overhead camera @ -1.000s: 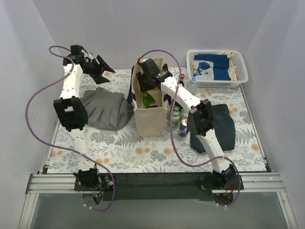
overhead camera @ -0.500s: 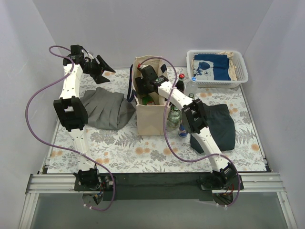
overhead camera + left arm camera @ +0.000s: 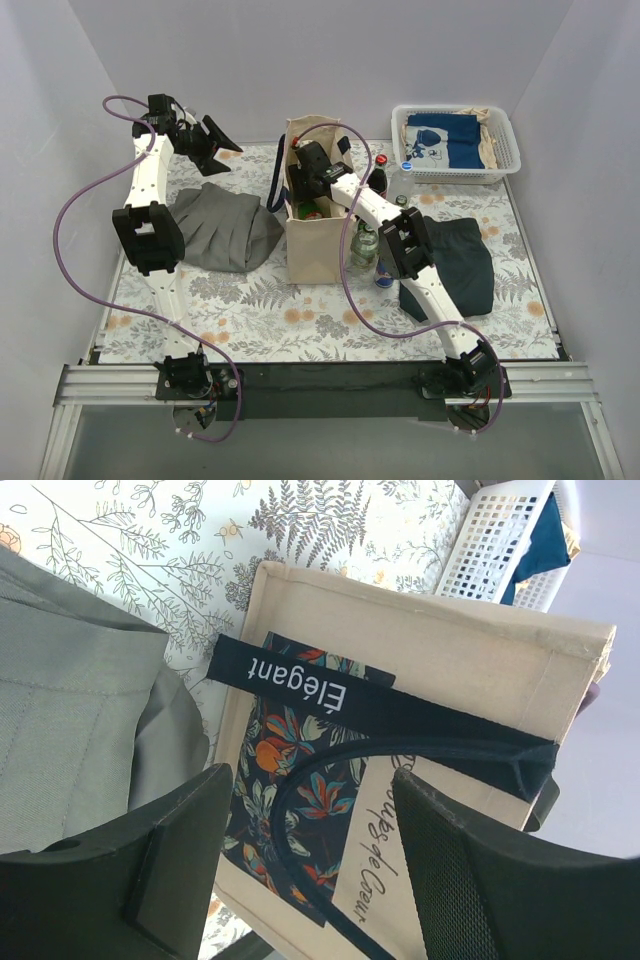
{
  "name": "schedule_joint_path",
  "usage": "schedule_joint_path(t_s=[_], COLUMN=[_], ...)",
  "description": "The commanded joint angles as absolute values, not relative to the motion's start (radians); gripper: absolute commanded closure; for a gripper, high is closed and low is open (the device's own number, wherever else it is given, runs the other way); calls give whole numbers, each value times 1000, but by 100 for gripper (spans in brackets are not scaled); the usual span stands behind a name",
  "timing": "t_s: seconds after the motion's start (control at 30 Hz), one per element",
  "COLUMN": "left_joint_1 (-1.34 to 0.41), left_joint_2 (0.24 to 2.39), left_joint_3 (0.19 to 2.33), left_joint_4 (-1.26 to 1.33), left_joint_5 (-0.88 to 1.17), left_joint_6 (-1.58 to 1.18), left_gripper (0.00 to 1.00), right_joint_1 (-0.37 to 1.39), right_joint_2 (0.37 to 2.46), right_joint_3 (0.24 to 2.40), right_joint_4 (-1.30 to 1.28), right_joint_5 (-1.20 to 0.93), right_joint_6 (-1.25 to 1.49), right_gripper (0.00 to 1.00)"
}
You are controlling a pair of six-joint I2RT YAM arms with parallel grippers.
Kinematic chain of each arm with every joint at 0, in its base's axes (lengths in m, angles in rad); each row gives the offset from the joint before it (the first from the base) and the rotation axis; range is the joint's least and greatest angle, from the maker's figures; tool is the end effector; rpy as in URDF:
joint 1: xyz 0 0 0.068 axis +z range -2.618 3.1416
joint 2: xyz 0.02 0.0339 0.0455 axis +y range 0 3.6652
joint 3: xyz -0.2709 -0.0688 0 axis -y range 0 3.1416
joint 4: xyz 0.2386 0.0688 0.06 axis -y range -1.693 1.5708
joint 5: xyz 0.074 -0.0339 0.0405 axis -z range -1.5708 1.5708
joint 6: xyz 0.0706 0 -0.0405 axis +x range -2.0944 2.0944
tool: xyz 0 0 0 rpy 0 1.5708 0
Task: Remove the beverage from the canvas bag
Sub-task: Adjust the drink in the canvas bag.
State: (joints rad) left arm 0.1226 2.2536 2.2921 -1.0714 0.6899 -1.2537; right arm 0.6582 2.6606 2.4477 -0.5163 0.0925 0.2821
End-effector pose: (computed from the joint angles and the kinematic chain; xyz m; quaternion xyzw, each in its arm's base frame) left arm 0.4947 0.0157 0.2825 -0.5068 0.7579 -0.4092 0.0364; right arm 0.4895 0.3702 0.1509 -0.1519 0.8992 0.1472 0.3829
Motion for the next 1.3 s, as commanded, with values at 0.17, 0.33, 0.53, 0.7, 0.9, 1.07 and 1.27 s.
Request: schedule_joint_path(t_s=[0.17, 0.33, 0.53, 0.7, 0.9, 1.07, 1.27], left_joint_1=[129, 127, 127, 127, 127, 126, 124], left_joint_2=[2197, 2195, 2187, 2192, 2206, 2200, 2192], left_joint_3=[2299, 2298, 2289, 2304, 2312, 2307, 2298], left_joint_4=[-1077, -1071, -1075, -1072, -1065, -1066, -1069], left_joint_5=[726, 744, 750, 752, 769, 769, 759], left_joint_6=[-1262, -1269, -1278, -1282, -1293, -1292, -1289], left_gripper=[36, 36, 36, 36, 36, 36, 36], right_joint_1=[641, 649, 650, 649, 646, 638, 632], right_joint_2=[2724, 2735, 2697, 2559, 2431, 2410, 2410], right_joint_3=[2412, 2410, 2460, 2423, 2425, 2434, 2439], right_joint_4=[-684, -778, -782, -704, -603, -561, -526], right_joint_5=[118, 120, 150, 170, 213, 206, 187], right_joint_6=[265, 241, 230, 232, 236, 238, 232], right_gripper=[67, 97, 99, 99, 99, 99, 99])
